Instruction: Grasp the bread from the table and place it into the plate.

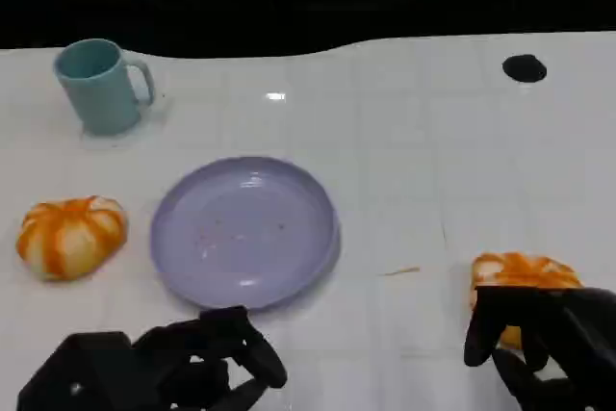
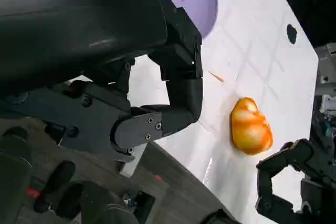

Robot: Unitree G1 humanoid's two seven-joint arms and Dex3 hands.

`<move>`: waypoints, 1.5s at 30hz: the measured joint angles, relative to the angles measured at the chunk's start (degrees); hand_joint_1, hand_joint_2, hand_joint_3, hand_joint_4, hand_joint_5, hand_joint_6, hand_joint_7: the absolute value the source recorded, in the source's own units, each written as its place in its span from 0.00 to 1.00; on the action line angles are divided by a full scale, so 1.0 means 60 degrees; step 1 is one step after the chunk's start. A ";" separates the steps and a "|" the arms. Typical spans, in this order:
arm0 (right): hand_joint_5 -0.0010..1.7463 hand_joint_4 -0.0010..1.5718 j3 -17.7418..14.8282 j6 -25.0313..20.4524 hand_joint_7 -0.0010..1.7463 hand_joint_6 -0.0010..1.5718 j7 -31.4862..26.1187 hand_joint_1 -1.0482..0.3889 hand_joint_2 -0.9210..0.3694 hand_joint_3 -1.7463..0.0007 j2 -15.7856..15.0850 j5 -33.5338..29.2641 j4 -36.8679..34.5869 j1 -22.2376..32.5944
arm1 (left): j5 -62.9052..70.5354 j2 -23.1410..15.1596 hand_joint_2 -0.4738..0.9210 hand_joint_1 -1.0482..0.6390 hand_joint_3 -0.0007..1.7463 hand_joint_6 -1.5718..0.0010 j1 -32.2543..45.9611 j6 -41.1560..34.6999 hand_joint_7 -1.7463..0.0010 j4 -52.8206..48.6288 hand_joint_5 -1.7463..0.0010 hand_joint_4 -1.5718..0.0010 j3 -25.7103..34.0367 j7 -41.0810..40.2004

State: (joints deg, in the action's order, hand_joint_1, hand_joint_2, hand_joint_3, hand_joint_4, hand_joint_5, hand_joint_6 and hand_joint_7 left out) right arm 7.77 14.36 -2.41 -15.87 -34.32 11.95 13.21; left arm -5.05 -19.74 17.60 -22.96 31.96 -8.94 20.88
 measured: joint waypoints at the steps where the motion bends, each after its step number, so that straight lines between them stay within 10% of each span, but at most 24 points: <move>1: 1.00 0.59 0.0000 0.0000 0.73 0.58 0.0000 0.75 0.55 0.22 0.0000 0.0000 0.0000 0.0000 | 0.0000 0.0000 1.00 0.41 0.30 0.62 0.0000 -0.0007 0.18 0.0000 0.00 0.60 0.0000 0.0000; 23: 1.00 0.59 -0.0001 -0.0001 0.72 0.58 0.0000 0.76 0.56 0.22 0.0000 0.0035 -0.0003 -0.0011 | -0.0002 0.0000 1.00 0.42 0.31 0.62 -0.0005 -0.0032 0.18 0.0001 0.00 0.60 0.0000 0.0000; 32: 0.98 0.55 -0.0104 0.0103 0.55 0.60 -0.0110 0.76 0.49 0.29 0.0000 0.0128 0.0011 -0.0061 | -0.0003 0.0000 1.00 0.42 0.31 0.62 -0.0005 0.0010 0.18 -0.0002 0.00 0.60 0.0007 0.0003; 39: 0.63 0.56 -0.0405 -0.0368 0.26 0.66 -0.0109 0.62 0.41 0.53 -0.0038 -0.0329 0.0655 -0.0175 | -0.0007 0.0000 1.00 0.42 0.31 0.63 -0.0010 -0.0016 0.18 -0.0003 0.00 0.60 0.0024 0.0003; 45: 0.33 0.45 -0.0404 -0.1324 0.03 0.57 0.0430 0.48 0.13 0.90 -0.0300 -0.1557 0.1609 -0.0172 | 0.0006 -0.0009 1.00 0.42 0.31 0.63 -0.0022 -0.0012 0.17 -0.0003 0.00 0.59 0.0026 0.0003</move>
State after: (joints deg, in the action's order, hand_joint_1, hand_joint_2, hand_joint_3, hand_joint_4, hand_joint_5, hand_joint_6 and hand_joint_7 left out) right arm 5.35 6.41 0.17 -17.67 -43.66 21.60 12.18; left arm -5.01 -19.79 17.47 -23.03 31.94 -8.78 20.90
